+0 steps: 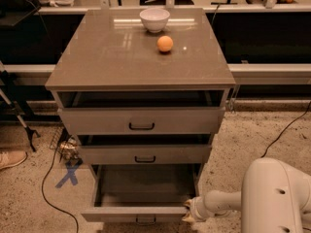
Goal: Open bottom drawer
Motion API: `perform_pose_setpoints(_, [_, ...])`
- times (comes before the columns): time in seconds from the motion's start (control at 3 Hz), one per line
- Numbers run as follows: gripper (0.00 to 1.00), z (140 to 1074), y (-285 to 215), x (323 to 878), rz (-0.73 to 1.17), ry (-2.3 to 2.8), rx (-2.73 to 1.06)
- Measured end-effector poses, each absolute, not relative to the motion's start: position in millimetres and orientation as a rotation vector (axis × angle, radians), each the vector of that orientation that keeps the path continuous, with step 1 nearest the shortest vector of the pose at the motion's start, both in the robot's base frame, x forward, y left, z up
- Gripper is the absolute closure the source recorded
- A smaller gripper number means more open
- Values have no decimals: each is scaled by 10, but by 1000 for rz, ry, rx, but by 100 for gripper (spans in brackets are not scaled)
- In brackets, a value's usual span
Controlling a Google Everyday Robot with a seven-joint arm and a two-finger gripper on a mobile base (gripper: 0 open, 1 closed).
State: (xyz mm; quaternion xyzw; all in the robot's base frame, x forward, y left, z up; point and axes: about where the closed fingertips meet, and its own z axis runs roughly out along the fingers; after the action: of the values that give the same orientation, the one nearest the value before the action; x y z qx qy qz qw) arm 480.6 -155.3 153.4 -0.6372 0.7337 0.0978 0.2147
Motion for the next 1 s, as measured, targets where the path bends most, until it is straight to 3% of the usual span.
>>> perform_pose_setpoints(0.33, [13,1524,-1541,4796,275,2035,-1768])
perform_pose_setpoints(0.67, [0,1520,-1549,4777,280,2038,-1765])
perform_pose_setpoints(1.0, [0,1594,-1551,4670,304,2022,-1759])
